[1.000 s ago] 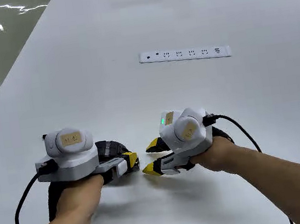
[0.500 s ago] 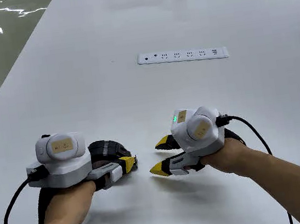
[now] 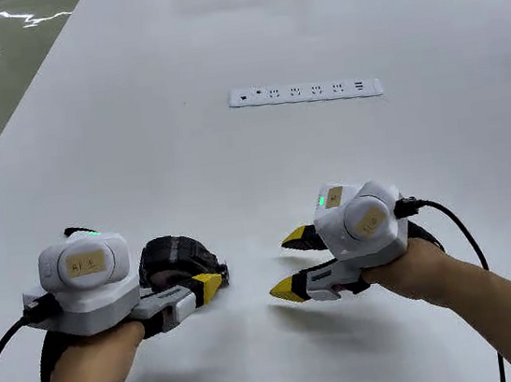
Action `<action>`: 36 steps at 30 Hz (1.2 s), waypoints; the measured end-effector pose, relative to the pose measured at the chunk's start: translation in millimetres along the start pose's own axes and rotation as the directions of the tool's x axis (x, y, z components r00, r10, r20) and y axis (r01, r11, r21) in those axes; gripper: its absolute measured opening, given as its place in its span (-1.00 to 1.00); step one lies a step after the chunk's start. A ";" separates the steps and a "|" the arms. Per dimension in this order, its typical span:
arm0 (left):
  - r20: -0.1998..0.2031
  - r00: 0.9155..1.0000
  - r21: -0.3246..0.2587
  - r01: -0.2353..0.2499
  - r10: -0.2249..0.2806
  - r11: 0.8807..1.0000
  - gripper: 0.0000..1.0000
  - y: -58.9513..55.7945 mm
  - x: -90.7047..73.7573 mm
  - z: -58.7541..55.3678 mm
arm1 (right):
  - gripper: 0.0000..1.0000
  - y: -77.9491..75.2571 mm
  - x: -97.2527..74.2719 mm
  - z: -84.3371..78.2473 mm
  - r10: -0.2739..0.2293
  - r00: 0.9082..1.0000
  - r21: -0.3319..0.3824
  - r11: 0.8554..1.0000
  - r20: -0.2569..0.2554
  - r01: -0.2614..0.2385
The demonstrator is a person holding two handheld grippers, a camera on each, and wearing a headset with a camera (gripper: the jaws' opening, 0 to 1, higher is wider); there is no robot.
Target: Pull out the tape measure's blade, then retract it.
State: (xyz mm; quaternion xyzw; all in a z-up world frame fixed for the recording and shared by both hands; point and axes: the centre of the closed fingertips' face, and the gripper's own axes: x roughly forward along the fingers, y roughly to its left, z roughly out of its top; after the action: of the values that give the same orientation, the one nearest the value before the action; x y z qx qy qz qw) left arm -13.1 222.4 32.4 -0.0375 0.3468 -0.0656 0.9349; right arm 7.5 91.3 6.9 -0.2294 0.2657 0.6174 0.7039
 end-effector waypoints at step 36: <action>0.068 0.984 0.157 0.151 -0.163 0.976 0.83 -16.7 -23.1 -8.7 | 0.34 3.6 -72.7 -44.9 -0.208 0.975 0.203 0.961 0.075 0.190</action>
State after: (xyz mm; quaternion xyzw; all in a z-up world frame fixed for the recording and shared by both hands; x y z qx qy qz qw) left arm -37.8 209.1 42.6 0.0036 0.2990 -0.1640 0.9401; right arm -7.2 8.3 20.8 -0.1552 0.2667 0.5247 0.7934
